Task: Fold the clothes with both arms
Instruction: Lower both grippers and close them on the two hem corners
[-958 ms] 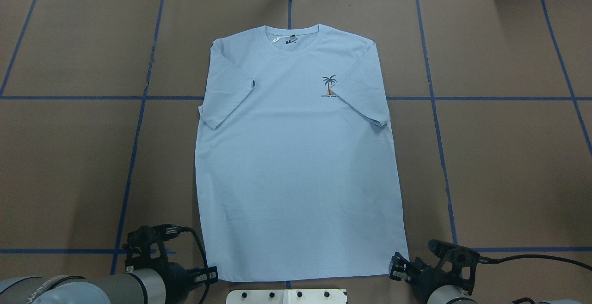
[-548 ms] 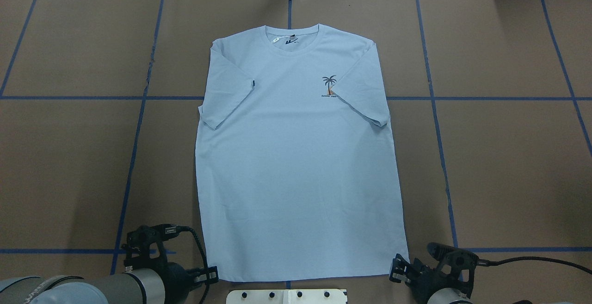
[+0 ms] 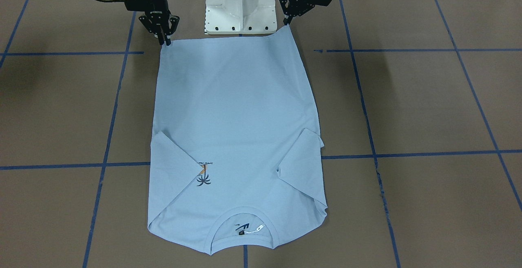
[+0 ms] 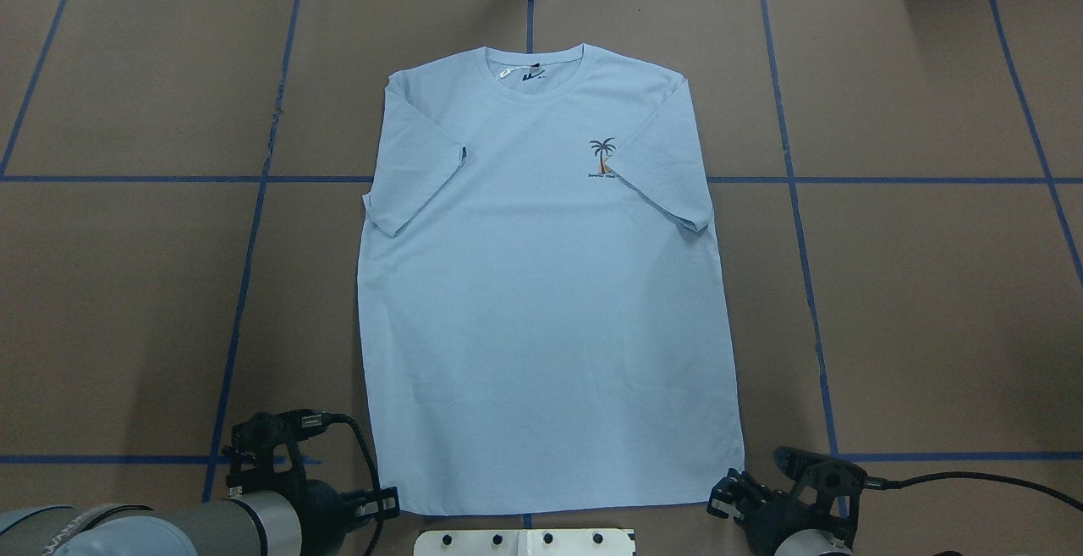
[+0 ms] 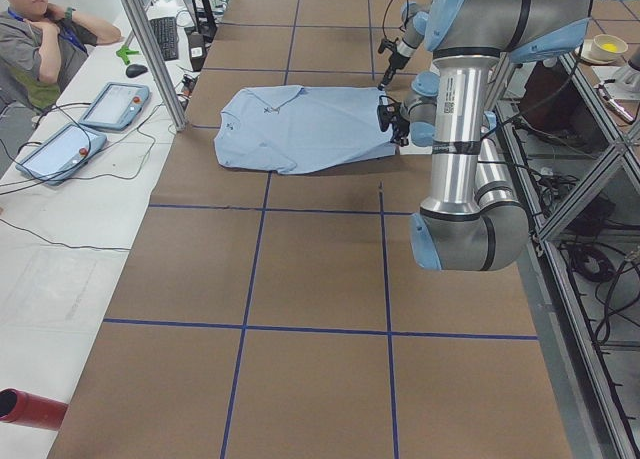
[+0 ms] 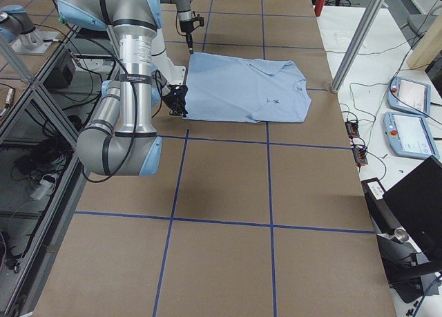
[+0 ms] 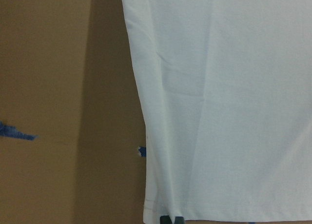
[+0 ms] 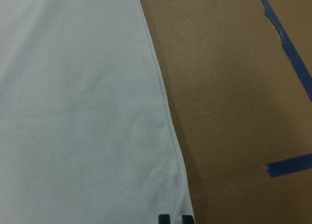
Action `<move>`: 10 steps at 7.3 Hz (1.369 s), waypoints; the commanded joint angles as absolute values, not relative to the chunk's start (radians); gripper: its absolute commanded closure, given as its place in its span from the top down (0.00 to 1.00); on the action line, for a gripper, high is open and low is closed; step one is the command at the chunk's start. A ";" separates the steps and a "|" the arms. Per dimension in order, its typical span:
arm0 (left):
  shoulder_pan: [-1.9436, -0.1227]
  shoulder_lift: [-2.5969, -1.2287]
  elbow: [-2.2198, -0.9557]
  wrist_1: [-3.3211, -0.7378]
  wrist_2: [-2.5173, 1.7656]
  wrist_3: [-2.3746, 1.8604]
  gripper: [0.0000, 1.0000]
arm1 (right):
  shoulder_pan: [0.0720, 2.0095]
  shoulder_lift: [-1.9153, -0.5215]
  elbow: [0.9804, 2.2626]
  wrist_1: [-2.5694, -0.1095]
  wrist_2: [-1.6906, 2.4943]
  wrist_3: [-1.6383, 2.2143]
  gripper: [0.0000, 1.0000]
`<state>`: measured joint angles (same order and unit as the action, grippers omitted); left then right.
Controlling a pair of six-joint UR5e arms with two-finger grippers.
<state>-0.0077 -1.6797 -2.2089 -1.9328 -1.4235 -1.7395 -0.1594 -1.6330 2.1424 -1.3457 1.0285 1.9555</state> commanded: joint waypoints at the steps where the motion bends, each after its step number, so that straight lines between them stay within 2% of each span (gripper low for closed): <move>1: -0.006 -1.680 -2.209 -1.933 -1.422 -1.740 0.00 | -0.158 -1.637 2.138 -1.370 1.025 1.951 0.00; 3: -0.006 -1.680 -2.209 -1.933 -1.422 -1.740 0.00 | -0.149 -1.643 2.173 -1.431 1.026 1.947 0.00; 5: -0.006 -1.681 -2.210 -1.933 -1.422 -1.740 0.00 | -0.150 -1.643 2.285 -1.567 1.038 1.945 0.00; 7: -0.006 -1.681 -2.214 -1.933 -1.422 -1.740 0.00 | -0.150 -1.641 2.276 -1.575 1.040 1.945 0.00; 8: -0.006 -1.681 -2.214 -1.933 -1.424 -1.740 0.00 | -0.156 -1.634 2.255 -1.577 1.040 1.945 0.28; 9: -0.006 -1.681 -2.214 -1.933 -1.424 -1.740 0.00 | -0.185 -1.617 2.200 -1.575 1.032 1.947 0.99; 10: -0.006 -1.680 -2.212 -1.933 -1.425 -1.738 0.00 | -0.176 -1.558 2.172 -1.578 1.032 1.947 1.00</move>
<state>-0.0061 -1.6810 -2.2134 -1.9328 -1.4237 -1.7393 -0.1729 -1.6114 2.2160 -1.5757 1.0350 1.9460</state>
